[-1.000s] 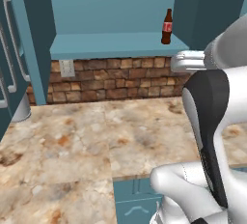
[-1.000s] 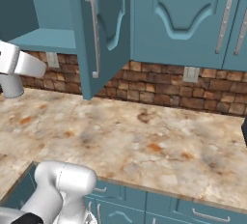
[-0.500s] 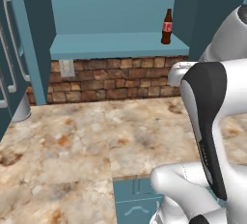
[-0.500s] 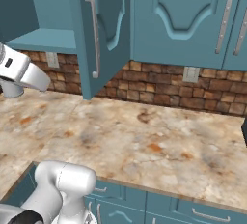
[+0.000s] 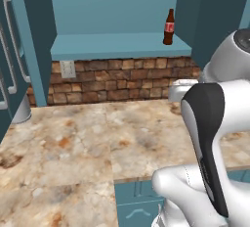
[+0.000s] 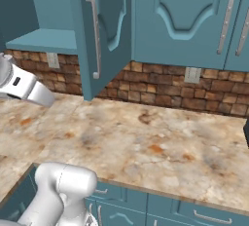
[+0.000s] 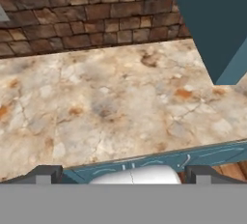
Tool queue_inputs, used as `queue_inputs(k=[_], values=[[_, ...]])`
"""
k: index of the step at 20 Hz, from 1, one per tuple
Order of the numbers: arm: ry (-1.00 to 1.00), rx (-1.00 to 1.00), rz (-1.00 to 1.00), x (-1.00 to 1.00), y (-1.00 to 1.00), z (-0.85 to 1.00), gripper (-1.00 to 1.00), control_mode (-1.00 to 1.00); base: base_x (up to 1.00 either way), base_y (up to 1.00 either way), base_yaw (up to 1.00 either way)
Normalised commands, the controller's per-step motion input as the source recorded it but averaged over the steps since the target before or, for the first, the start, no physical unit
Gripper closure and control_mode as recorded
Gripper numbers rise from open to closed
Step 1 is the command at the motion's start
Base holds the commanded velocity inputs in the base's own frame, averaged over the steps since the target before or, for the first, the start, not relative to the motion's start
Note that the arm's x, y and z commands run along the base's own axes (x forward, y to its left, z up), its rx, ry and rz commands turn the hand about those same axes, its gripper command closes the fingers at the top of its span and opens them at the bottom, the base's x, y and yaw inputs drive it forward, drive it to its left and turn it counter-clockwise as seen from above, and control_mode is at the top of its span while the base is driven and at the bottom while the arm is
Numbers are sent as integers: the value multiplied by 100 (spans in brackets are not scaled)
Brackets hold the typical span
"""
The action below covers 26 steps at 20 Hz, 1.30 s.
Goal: Sort all alcoholic drinks to one cabinet, and non-alcoholic drinks to the other.
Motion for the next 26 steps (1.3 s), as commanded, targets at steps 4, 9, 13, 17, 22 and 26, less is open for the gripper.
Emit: queue_inputs(k=[4, 9, 13, 17, 22, 26], values=[[8, 2, 6, 0, 0, -36, -100, -100, 0, 0, 0], [14, 0, 2, 0, 0, -25, -100, -100, 0, 0, 0], [8, 0, 0, 0, 0, -16, -100, -100, 0, 0, 0], [3, 0, 0, -6, 0, -14, -100, -100, 0, 0, 0], [0, 0, 0, 0, 0, 0, -100, 100, -81, -23, 0], [0, 0, 0, 0, 0, 0, -100, 100, -64, -25, 0]])
